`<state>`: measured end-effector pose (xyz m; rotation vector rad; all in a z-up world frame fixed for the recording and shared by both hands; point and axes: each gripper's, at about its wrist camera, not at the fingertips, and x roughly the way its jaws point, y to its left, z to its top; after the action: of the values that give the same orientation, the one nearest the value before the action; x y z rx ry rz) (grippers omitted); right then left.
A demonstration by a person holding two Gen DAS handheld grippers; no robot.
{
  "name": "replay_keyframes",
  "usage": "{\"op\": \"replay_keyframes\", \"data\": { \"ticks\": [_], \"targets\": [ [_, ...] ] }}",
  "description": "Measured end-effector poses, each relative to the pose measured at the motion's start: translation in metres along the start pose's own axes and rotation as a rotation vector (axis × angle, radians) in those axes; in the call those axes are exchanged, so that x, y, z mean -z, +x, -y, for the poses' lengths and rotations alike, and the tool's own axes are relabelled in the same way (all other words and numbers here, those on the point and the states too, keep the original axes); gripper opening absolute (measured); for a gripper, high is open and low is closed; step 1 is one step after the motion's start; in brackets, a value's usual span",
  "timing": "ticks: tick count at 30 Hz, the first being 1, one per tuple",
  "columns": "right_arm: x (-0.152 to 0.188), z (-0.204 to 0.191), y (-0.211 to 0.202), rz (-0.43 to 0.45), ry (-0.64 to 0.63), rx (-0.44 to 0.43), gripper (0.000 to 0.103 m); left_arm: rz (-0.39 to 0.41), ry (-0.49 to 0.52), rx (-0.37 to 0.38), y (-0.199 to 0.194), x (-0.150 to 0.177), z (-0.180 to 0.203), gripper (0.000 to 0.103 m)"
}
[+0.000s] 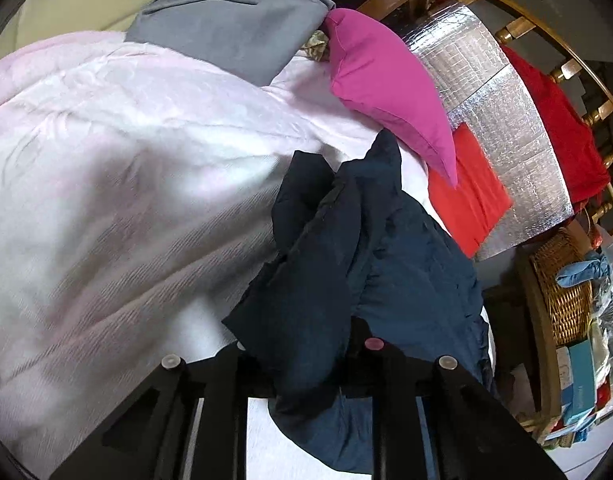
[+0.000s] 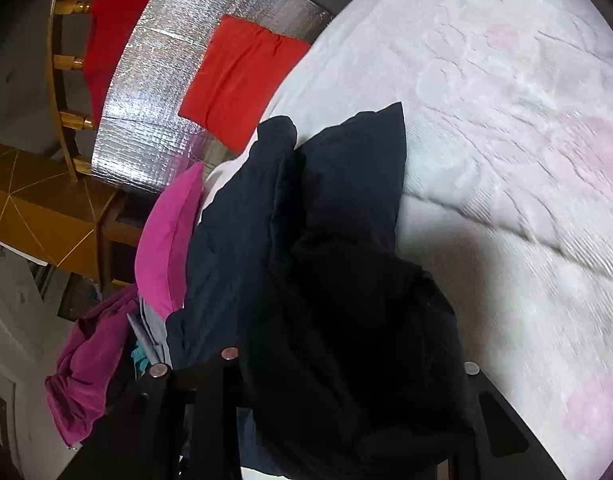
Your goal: Fold large clothes
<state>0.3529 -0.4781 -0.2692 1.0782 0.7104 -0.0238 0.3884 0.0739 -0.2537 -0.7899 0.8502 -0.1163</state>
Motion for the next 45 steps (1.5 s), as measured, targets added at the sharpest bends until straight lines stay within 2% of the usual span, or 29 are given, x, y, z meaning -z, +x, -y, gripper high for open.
{"op": "replay_keyframes", "data": {
  "ticks": [6, 15, 25, 28, 32, 33, 37, 39, 42, 43, 45],
  "targets": [
    [0.007, 0.009, -0.022, -0.028, -0.047, 0.010, 0.036, -0.019, -0.007, 0.001, -0.018, 0.016, -0.008, 0.020],
    [0.033, 0.023, -0.052, -0.044, -0.034, -0.010, 0.036, -0.010, -0.004, -0.016, -0.047, 0.035, -0.023, 0.020],
    [0.030, 0.034, -0.043, -0.078, -0.010, 0.031, 0.040, -0.029, 0.025, -0.057, -0.030, 0.034, -0.023, 0.022],
    [0.030, 0.038, -0.040, -0.093, 0.008, 0.046, 0.045, -0.045, 0.030, -0.069, -0.026, 0.034, -0.024, 0.027],
    [0.029, 0.044, -0.040, -0.113, 0.032, 0.058, 0.054, -0.075, 0.016, -0.100, -0.023, 0.034, -0.031, 0.049],
    [0.028, 0.046, -0.041, -0.122, 0.048, 0.060, 0.059, -0.089, -0.001, -0.100, -0.023, 0.033, -0.035, 0.053],
    [0.023, 0.057, -0.060, -0.130, 0.112, 0.021, 0.059, -0.110, -0.014, -0.094, -0.034, 0.027, -0.040, 0.056],
    [0.021, 0.064, -0.075, -0.140, 0.148, -0.013, 0.059, -0.100, 0.015, -0.101, -0.044, 0.026, -0.038, 0.056],
    [0.021, 0.066, -0.100, -0.123, 0.128, -0.021, 0.060, -0.013, 0.094, -0.144, -0.068, 0.027, -0.027, 0.056],
    [0.022, 0.062, -0.111, -0.103, 0.088, 0.004, 0.060, 0.020, 0.120, -0.166, -0.074, 0.027, -0.023, 0.056],
    [0.025, 0.046, -0.132, -0.027, -0.036, 0.090, 0.061, 0.141, 0.219, -0.233, -0.095, 0.030, -0.007, 0.062]
  ]
}}
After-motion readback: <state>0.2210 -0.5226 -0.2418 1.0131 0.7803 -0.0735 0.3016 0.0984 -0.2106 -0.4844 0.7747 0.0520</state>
